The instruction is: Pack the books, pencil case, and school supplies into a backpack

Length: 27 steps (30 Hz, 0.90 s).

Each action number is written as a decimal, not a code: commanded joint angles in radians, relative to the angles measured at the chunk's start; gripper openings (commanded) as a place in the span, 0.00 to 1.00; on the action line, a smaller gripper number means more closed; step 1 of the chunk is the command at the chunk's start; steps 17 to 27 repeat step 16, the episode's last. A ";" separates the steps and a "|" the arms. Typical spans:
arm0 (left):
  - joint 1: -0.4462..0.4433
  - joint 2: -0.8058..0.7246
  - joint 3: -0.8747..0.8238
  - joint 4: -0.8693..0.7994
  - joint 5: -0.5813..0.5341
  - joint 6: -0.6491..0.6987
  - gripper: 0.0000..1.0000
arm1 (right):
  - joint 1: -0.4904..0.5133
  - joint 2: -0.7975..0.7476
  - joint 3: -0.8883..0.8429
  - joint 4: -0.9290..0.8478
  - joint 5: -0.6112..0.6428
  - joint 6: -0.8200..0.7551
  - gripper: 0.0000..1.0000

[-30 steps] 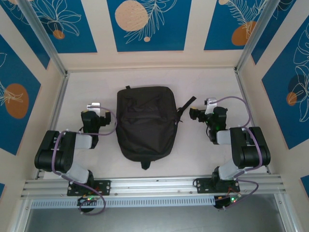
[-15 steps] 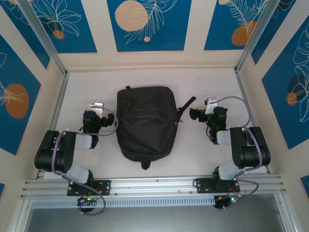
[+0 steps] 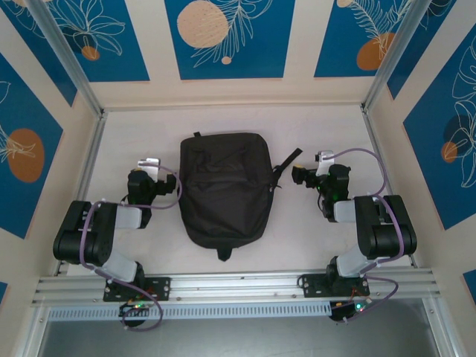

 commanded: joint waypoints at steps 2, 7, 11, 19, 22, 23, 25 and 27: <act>0.012 0.001 0.018 0.005 0.021 0.014 1.00 | -0.006 -0.013 -0.003 0.010 0.012 -0.014 0.99; 0.012 0.001 0.018 0.005 0.021 0.014 1.00 | -0.006 -0.013 -0.003 0.010 0.012 -0.014 0.99; 0.014 0.005 0.027 -0.008 0.028 0.013 1.00 | -0.006 -0.013 -0.003 0.010 0.012 -0.014 0.99; 0.016 0.001 0.021 0.000 0.032 0.013 1.00 | -0.007 -0.013 -0.003 0.010 0.012 -0.014 0.99; 0.016 0.001 0.021 0.000 0.032 0.013 1.00 | -0.007 -0.013 -0.003 0.010 0.012 -0.014 0.99; 0.016 0.001 0.021 0.000 0.032 0.013 1.00 | -0.007 -0.013 -0.003 0.010 0.012 -0.014 0.99; 0.016 0.001 0.021 0.000 0.032 0.013 1.00 | -0.007 -0.013 -0.003 0.010 0.012 -0.014 0.99; 0.016 0.001 0.021 0.000 0.032 0.013 1.00 | -0.007 -0.013 -0.003 0.010 0.012 -0.014 0.99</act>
